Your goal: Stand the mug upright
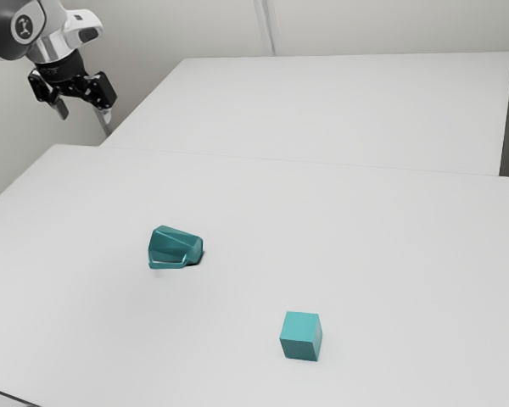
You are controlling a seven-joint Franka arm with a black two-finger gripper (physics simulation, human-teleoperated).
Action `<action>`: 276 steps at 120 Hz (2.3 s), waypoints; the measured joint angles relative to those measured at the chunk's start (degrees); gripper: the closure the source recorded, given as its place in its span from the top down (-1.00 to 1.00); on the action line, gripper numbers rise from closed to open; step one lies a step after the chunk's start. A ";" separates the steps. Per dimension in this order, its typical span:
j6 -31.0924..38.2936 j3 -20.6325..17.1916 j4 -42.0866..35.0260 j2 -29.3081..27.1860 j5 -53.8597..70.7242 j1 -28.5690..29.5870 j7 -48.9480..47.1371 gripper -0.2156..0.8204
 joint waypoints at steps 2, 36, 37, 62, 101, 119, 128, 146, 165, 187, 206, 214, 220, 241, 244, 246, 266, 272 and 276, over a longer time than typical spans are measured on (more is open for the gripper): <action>0.04 0.01 0.01 0.03 -0.04 0.02 0.17 0.58; 0.66 0.02 -0.52 0.63 -0.23 0.07 2.34 0.58; 0.67 0.02 -0.53 0.73 -0.23 0.08 2.39 0.58; 0.81 0.54 -1.80 3.20 -3.40 1.03 3.42 0.58; 1.02 2.62 -13.78 4.52 -21.31 7.61 1.74 0.58; 1.15 3.73 -16.38 7.68 -26.76 10.60 1.00 0.58; 1.44 3.79 -16.44 10.37 -29.39 12.24 0.74 0.58; 3.29 4.01 -15.21 16.00 -33.61 10.75 0.48 0.58; 5.18 4.45 -13.46 20.68 -37.66 10.48 0.47 0.58; 7.16 4.73 -11.54 25.59 -41.38 11.43 1.12 0.58; 8.74 4.69 -9.89 28.81 -43.53 11.67 2.10 0.58; 9.11 4.68 -9.42 29.53 -44.88 11.73 2.57 0.58; 9.31 4.68 -9.34 30.18 -46.14 11.74 2.95 0.58; 9.75 4.35 -9.45 32.04 -50.50 11.68 4.05 0.58; 9.78 4.28 -9.52 32.18 -51.11 11.67 4.17 0.58; 9.79 4.20 -9.57 32.25 -51.48 11.68 4.26 0.58; 9.89 3.18 -9.74 32.56 -53.44 11.65 4.95 0.45; 9.93 3.06 -9.55 32.58 -53.33 11.63 5.08 0.24; 9.96 2.99 -9.47 32.57 -53.10 11.60 5.14 0.09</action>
